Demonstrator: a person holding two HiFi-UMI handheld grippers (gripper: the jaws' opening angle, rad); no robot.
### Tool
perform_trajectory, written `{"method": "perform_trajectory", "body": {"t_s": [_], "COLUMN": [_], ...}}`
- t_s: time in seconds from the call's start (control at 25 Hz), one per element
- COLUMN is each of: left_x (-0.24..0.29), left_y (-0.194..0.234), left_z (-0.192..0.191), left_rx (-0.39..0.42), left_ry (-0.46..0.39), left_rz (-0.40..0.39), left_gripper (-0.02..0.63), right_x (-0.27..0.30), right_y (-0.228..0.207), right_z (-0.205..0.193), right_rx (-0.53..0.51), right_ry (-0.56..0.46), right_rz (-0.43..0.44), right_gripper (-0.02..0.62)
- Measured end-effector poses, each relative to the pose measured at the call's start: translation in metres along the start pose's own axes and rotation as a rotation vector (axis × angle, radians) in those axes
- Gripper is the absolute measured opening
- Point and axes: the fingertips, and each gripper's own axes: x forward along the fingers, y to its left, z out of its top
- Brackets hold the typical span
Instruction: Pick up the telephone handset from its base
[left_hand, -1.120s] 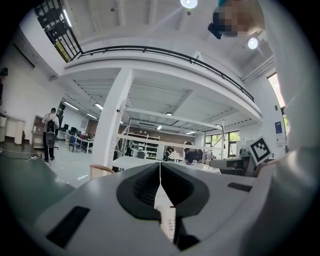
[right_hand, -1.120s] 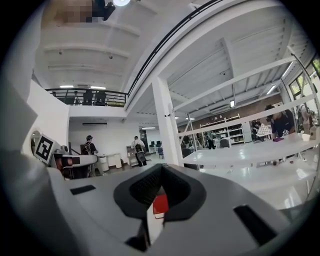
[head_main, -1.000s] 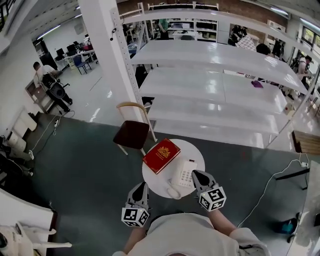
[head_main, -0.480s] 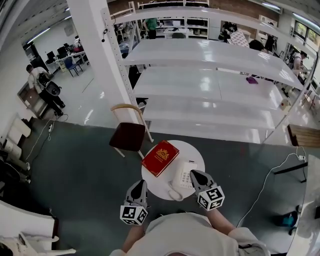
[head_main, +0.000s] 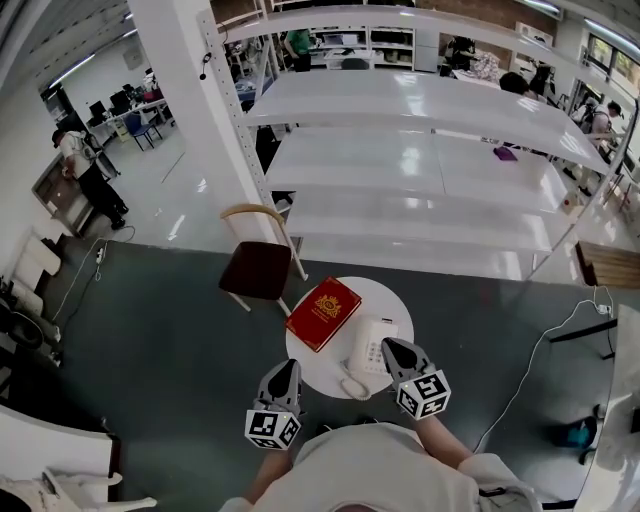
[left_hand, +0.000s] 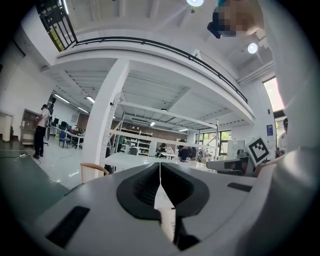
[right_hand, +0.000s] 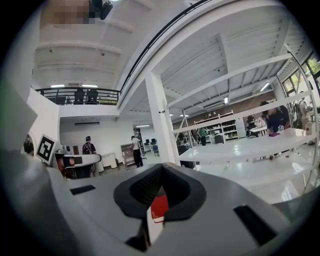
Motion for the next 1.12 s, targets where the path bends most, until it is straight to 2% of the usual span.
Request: {"method": "perform_trajectory", "body": {"t_s": [0.6, 1.12], "left_x": [-0.002, -0.004], "left_y": [0.009, 0.015], "left_z": [-0.006, -0.003], "left_rx": [-0.008, -0.011], "left_ry": [0.046, 0.080], "left_rz": [0.026, 0.055], "left_gripper": [0.021, 0.021], "right_x": [0.017, 0.036], "right_y": [-0.003, -0.032], "right_z": [-0.025, -0.099], "right_rx": [0.015, 0.008], "right_ry": [0.079, 0.260], "right_rz": [0.023, -0.020], "right_gripper": [0.009, 0.009]}}
